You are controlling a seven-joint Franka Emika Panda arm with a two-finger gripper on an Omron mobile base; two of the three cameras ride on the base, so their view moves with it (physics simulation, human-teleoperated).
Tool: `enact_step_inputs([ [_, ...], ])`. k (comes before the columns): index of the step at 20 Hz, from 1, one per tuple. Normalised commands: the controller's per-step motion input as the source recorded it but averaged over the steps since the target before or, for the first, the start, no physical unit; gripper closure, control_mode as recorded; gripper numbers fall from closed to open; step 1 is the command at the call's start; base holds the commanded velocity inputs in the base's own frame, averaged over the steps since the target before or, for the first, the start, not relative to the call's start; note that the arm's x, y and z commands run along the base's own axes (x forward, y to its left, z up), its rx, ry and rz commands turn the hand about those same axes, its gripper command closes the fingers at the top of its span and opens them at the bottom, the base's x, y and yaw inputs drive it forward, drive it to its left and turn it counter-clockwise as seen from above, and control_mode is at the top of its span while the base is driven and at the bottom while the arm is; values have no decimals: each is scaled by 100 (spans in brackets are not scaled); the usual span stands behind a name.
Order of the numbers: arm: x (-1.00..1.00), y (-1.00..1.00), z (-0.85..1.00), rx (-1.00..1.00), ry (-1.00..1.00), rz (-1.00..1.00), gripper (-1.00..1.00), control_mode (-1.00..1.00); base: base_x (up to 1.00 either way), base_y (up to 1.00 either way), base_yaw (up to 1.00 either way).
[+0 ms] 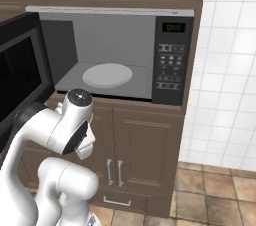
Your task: Remove the mango from the bowl and place it on the small plate. Then place the bowl with only the shrimp in the microwave, close the door, and press the start button to microwave the shrimp.
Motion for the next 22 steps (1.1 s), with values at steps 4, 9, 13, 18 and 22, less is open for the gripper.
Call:
enact_step_inputs([
  [4,0,0,0,0,0,0,100,100,35,0,8],
  [9,0,0,0,0,0,0,100,100,7,0,5],
  [13,0,0,0,0,0,0,100,100,0,0,0],
  [18,1,0,1,2,-1,0,100,-100,0,0,0],
  [22,41,8,38,10,-13,-4,100,-100,0,0,0],
])
